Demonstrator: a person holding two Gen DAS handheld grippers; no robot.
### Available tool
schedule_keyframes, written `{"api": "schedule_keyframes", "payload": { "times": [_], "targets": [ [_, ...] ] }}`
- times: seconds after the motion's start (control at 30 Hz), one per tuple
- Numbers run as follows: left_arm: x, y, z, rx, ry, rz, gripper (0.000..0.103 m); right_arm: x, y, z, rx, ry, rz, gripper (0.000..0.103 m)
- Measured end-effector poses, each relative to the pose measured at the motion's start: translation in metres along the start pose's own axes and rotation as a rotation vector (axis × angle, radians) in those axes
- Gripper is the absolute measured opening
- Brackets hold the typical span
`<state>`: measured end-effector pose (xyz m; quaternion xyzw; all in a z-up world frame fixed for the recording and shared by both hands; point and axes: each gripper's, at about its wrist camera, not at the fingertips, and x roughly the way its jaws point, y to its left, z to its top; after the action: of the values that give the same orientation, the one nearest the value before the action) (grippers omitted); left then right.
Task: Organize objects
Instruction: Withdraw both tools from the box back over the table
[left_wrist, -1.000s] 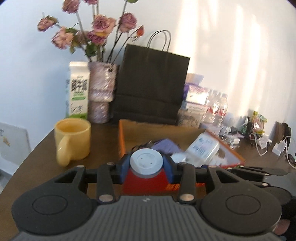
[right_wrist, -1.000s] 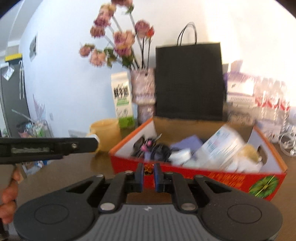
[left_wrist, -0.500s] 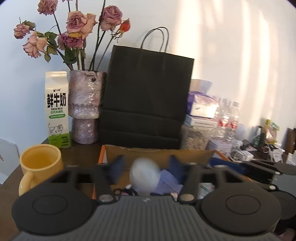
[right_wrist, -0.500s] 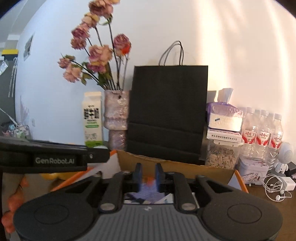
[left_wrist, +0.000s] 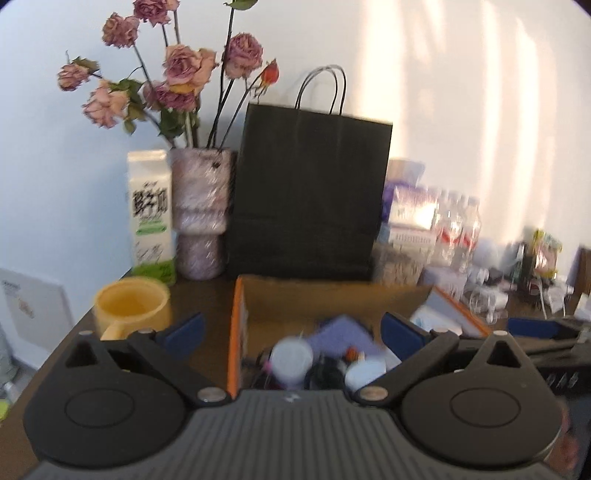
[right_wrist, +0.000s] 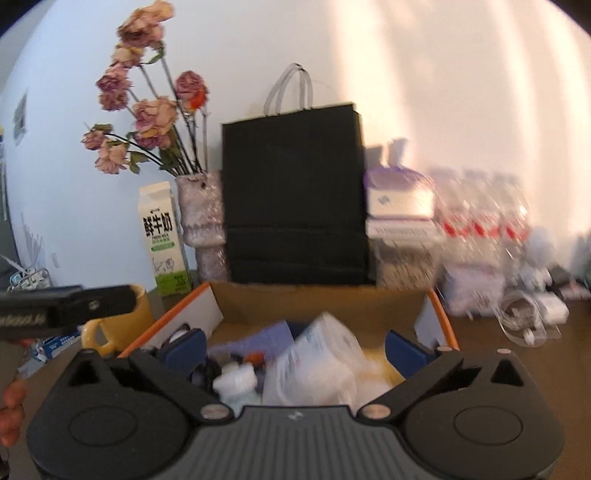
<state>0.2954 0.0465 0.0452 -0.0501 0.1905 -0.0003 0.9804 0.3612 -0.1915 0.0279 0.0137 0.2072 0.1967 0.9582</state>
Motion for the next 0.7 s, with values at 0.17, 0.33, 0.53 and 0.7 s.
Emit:
{"api": "schedule_keyframes", "payload": {
  "times": [0.17, 0.33, 0.53, 0.7],
  "targets": [
    [-0.031, -0.005, -0.023, 0.005, 0.139, 0.005, 0.103, -0.039, -0.002, -0.016, 0.021, 0.079, -0.013, 0.103],
    [-0.059, -0.011, -0.05, 0.017, 0.221, 0.027, 0.103, -0.072, 0.006, -0.036, 0.008, 0.133, -0.007, 0.103],
    [-0.08, -0.011, -0.065, 0.004, 0.249, 0.038, 0.103, -0.094, 0.015, -0.053, 0.017, 0.175, 0.005, 0.103],
    [-0.091, -0.013, -0.065, 0.006, 0.239, 0.037, 0.103, -0.106, 0.019, -0.056, 0.017, 0.172, 0.005, 0.103]
  ]
}}
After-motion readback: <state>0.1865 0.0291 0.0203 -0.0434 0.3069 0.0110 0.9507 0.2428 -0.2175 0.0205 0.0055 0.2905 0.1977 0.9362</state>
